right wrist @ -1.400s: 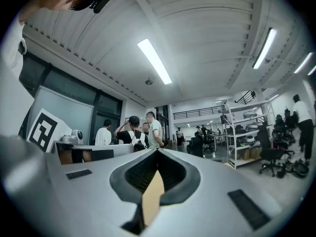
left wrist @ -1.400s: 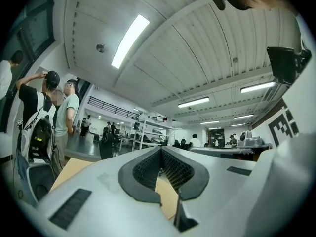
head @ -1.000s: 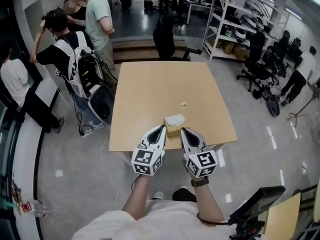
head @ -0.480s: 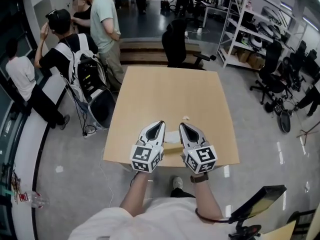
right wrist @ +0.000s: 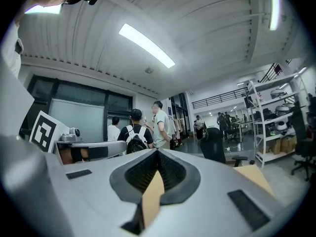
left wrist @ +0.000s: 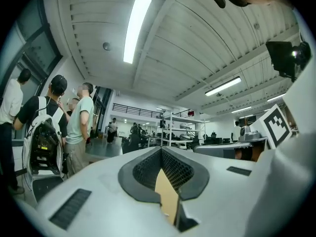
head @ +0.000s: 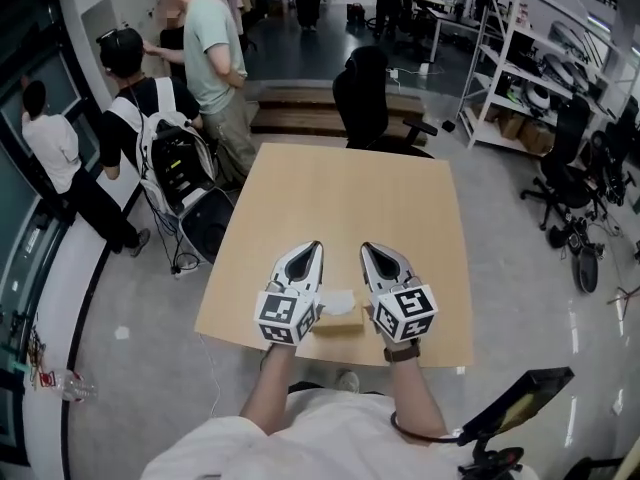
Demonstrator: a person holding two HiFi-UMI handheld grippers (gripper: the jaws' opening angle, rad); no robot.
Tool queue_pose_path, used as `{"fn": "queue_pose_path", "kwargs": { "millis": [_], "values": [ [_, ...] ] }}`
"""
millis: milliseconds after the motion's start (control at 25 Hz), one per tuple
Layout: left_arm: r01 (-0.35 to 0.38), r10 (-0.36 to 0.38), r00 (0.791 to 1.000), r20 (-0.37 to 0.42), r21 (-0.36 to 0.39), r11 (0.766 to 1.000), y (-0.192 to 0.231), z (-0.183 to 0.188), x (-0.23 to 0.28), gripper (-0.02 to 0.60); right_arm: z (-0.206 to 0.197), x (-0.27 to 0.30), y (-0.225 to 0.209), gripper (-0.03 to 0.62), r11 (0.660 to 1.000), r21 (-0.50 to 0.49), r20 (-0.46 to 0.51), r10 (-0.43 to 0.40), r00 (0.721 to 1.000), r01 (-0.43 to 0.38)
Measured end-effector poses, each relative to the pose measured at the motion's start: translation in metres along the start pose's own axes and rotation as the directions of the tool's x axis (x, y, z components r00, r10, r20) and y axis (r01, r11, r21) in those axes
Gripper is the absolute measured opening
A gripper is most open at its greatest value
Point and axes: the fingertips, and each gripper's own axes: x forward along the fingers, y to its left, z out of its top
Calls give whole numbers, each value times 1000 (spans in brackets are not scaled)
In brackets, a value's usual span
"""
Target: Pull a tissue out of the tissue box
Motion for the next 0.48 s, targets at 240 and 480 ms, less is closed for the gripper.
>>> {"fn": "queue_pose_path", "kwargs": {
  "millis": [240, 480],
  "values": [
    [-19, 20, 999, -48, 3, 1000, 14, -21, 18, 2, -21, 31, -14, -9, 999, 31, -50, 45, 998, -44],
    [-11, 10, 997, -78, -5, 1000, 41, -21, 33, 0, -20, 64, -9, -9, 997, 11, -95, 79, 992, -78]
  ]
}}
